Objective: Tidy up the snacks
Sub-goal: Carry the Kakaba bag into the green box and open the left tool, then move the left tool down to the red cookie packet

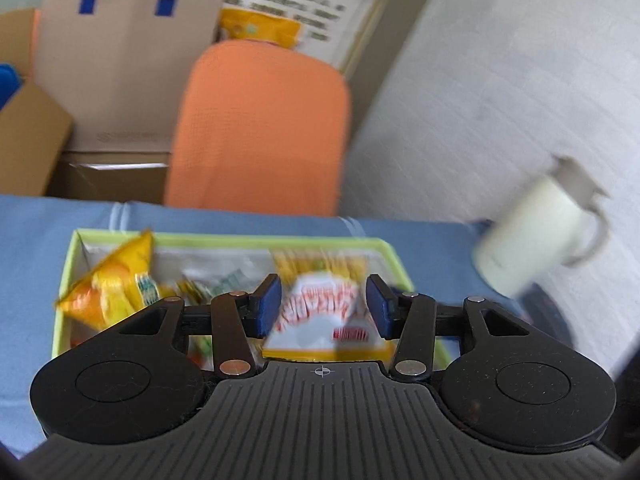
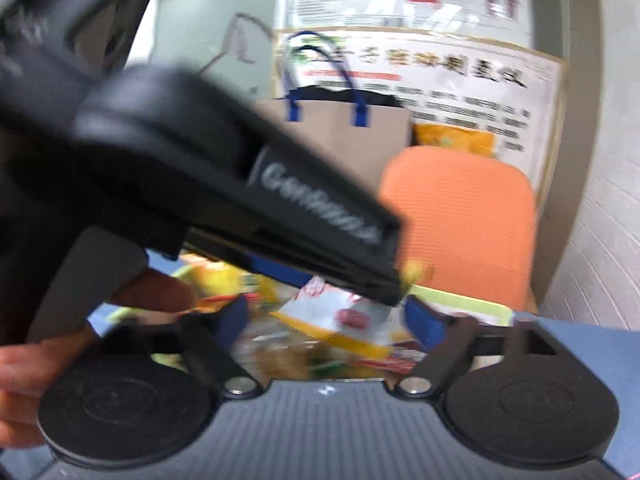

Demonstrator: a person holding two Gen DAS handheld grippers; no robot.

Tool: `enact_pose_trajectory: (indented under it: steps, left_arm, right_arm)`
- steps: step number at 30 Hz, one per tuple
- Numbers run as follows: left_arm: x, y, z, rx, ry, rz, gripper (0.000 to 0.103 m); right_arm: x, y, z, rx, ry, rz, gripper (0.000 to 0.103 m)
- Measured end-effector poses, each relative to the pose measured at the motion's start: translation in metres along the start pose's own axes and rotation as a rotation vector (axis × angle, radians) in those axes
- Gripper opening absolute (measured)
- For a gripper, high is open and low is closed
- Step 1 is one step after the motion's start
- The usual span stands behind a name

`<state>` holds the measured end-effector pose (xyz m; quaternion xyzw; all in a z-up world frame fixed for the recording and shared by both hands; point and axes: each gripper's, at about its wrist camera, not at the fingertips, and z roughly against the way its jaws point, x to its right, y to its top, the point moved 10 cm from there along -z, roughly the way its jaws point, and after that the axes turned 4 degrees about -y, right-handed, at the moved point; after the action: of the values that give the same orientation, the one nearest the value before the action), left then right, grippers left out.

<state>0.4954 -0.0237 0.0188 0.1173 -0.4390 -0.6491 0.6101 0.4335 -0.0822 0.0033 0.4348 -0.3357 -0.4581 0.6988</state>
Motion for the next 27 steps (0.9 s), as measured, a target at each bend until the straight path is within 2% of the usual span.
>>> enact_pose_trajectory:
  steps: [2, 4, 5, 9, 10, 13, 16, 20, 23, 27]
  left_arm:
    - [-0.005, 0.009, 0.003, 0.053, 0.058, -0.026, 0.054]
    - [-0.006, 0.014, 0.021, 0.122, 0.066, -0.035, 0.065]
    - [-0.006, 0.015, 0.033, 0.152, 0.062, -0.035, 0.069]
    - [-0.008, 0.008, 0.079, 0.221, 0.049, -0.05, 0.072]
    - [-0.01, 0.003, 0.091, 0.234, 0.047, -0.055, 0.076]
    - [-0.022, -0.021, 0.121, 0.251, 0.075, -0.061, 0.082]
    - [-0.046, -0.052, 0.135, 0.216, 0.099, -0.029, 0.082]
    - [-0.085, -0.1, 0.124, 0.095, 0.122, 0.063, 0.082]
    - [-0.107, -0.131, 0.107, -0.006, 0.099, 0.142, 0.077]
    - [-0.12, -0.149, 0.095, -0.058, 0.095, 0.177, 0.076]
  right_arm:
    - [0.017, 0.002, 0.012, 0.031, -0.024, -0.018, 0.094]
    - [0.031, 0.004, 0.031, 0.076, -0.034, -0.052, 0.094]
    - [0.035, 0.004, 0.04, 0.093, -0.037, -0.07, 0.094]
    - [0.028, -0.004, 0.072, 0.13, -0.018, -0.105, 0.096]
    - [0.023, -0.007, 0.08, 0.135, -0.007, -0.103, 0.102]
    - [-0.01, -0.021, 0.098, 0.119, 0.044, -0.074, 0.102]
    - [-0.059, -0.044, 0.096, 0.057, 0.114, -0.026, 0.102]
    - [-0.115, -0.078, 0.073, -0.068, 0.187, 0.024, 0.102]
    - [-0.141, -0.095, 0.06, -0.13, 0.232, 0.038, 0.102]
    - [-0.155, -0.105, 0.041, -0.175, 0.218, 0.075, 0.102]
